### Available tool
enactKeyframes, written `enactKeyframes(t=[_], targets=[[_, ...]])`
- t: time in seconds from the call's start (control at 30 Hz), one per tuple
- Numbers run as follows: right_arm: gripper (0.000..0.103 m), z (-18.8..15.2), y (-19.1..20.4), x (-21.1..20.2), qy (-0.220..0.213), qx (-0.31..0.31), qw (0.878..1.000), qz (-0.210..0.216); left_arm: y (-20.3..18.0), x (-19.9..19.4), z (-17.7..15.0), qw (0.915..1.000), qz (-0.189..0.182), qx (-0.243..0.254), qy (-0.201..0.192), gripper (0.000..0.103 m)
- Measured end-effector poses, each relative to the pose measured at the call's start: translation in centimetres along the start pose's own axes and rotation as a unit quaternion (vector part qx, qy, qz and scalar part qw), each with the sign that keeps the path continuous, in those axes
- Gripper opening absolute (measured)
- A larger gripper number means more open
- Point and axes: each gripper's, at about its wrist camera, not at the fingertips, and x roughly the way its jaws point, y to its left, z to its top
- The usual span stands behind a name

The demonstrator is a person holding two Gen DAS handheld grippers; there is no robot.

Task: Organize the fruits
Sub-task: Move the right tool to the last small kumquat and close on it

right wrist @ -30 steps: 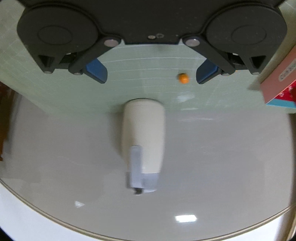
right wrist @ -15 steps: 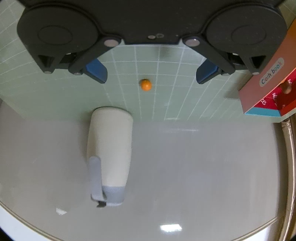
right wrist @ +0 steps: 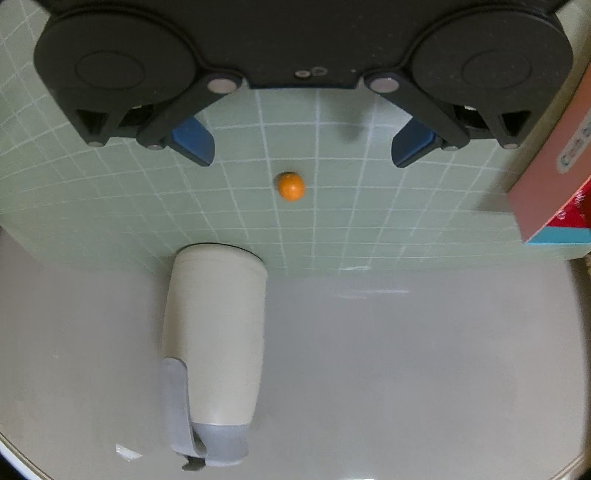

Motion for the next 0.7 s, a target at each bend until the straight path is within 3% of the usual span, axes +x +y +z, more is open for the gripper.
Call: enactKeyframes(t=[0.2, 0.37, 0.7], targets=[[0.099, 0.7, -0.6, 2.0, 0.018, 0.007, 1.000, -0.005, 1.1, 0.0, -0.2, 1.0000, 0.007, -0.005, 0.001, 0.078], [0.097, 1.0, -1.2, 3.0, 0.027, 0.013, 1.000, -0.004, 1.6, -0.5, -0.3, 0.9996, 0.022, -0.013, -0.010, 0.089], [0.083, 1.4, -1.6, 4.6, 0.043, 0.024, 0.999, 0.015, 2.3, -0.6, -0.2, 0.9994, 0.024, -0.024, -0.010, 0.095]])
